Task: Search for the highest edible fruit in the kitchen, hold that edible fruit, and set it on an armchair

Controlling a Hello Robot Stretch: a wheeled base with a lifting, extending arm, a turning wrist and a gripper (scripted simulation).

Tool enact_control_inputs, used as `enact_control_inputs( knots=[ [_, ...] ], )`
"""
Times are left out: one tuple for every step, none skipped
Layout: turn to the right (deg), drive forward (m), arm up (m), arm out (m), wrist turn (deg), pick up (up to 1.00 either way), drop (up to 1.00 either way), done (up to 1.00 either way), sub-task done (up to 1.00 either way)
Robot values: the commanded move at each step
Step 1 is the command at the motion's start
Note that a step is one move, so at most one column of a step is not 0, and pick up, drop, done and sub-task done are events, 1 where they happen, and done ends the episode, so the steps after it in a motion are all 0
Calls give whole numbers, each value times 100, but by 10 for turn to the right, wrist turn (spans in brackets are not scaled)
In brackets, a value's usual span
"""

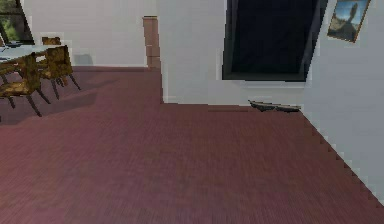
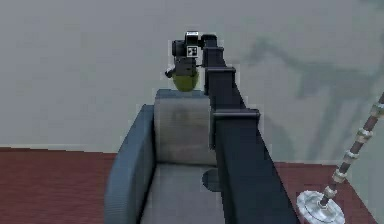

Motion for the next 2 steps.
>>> enact_control_inputs(
  knots=[
    [0,0,-46,0,0,0,0,0,0],
    [0,0,-32,0,0,0,0,0,0]
  ],
)
